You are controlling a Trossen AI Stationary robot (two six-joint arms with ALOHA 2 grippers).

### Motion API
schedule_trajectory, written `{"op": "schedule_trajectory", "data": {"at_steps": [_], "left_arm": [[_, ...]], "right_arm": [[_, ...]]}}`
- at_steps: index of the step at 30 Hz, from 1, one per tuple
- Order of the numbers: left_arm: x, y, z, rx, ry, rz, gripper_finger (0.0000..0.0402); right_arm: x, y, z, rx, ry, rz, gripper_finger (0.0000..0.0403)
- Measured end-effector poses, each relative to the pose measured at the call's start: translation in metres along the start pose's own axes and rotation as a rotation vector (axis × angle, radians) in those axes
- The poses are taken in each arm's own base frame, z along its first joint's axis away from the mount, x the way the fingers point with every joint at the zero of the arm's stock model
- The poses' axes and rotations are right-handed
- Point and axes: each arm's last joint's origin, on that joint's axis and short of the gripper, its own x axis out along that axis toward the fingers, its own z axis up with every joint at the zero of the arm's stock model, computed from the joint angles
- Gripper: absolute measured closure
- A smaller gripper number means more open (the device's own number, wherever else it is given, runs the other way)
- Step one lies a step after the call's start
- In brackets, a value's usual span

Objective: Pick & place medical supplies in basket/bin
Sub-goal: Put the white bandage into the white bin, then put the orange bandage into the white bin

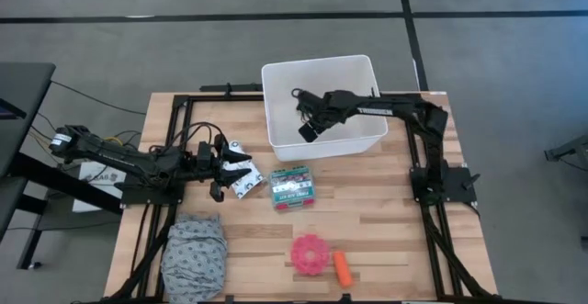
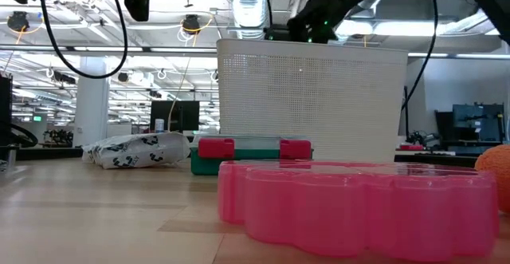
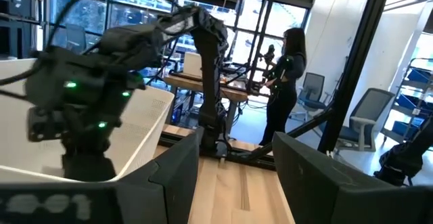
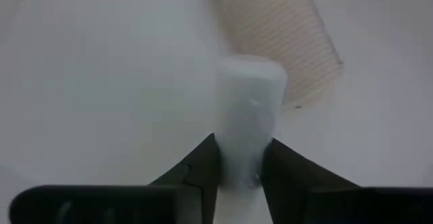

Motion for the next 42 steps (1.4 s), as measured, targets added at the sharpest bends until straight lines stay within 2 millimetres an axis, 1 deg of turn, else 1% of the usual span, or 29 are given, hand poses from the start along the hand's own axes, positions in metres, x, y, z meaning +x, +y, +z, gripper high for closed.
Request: {"op": "schedule_trajectory", "data": {"at_steps": [3,7,9,11,13,15,16,22,24,25,28,30,32,35,37,39,42], "left_arm": [[0.000,0.000,0.001,-0.002,-0.008,-0.001,0.0223],[0.000,-0.001,0.004,0.020,-0.040,-0.006,0.0223],[0.000,-0.001,0.004,0.032,-0.042,-0.007,0.0223],[0.000,-0.001,0.004,0.033,-0.042,-0.007,0.0223],[0.000,-0.001,0.004,0.034,-0.042,-0.007,0.0223],[0.000,-0.001,0.004,0.034,-0.041,-0.007,0.0223],[0.000,-0.001,0.004,0.034,-0.041,-0.007,0.0223],[0.000,-0.001,0.004,0.033,-0.040,-0.017,0.0223],[0.000,-0.001,0.004,0.033,-0.040,-0.017,0.0223],[0.000,-0.001,0.004,0.033,-0.041,-0.016,0.0223],[0.000,-0.001,0.004,0.038,-0.042,-0.017,0.0223],[0.000,-0.001,0.005,0.038,-0.044,-0.016,0.0223],[0.000,-0.001,0.005,0.038,-0.044,-0.015,0.0223],[0.000,-0.001,0.005,0.037,-0.045,-0.012,0.0223],[0.000,-0.001,0.005,0.036,-0.044,-0.012,0.0223],[0.000,-0.001,0.005,0.036,-0.044,-0.016,0.0223],[0.000,-0.001,0.004,0.048,-0.044,-0.016,0.0223]], "right_arm": [[-0.001,-0.005,0.007,0.001,0.048,0.075,0.0287],[-0.017,-0.007,0.020,0.014,0.013,0.111,0.0261],[-0.032,-0.008,0.026,0.010,-0.004,0.116,0.0249],[-0.049,-0.009,0.035,0.016,-0.059,0.131,0.0238],[-0.063,-0.012,0.037,0.018,-0.073,0.124,0.0229],[-0.072,-0.008,0.041,0.032,-0.116,0.128,0.0219],[-0.073,-0.007,0.041,0.043,-0.115,0.126,0.0214],[-0.075,0.015,0.032,0.000,-0.075,0.212,0.0188],[-0.082,0.024,0.027,0.019,-0.048,0.288,0.0184],[-0.089,0.028,0.024,0.011,-0.035,0.335,0.0183],[-0.121,0.040,0.016,-0.032,-0.037,0.419,0.0183],[-0.144,0.047,0.009,-0.054,-0.053,0.412,0.0184],[-0.166,0.055,0.002,-0.075,-0.104,0.380,0.0185],[-0.201,0.062,-0.013,-0.053,-0.147,0.340,0.0186],[-0.222,0.068,-0.029,-0.040,-0.161,0.328,0.0186],[-0.239,0.079,-0.049,-0.042,-0.145,0.346,0.0187],[-0.252,0.101,-0.085,-0.042,-0.060,0.359,0.0187]]}}
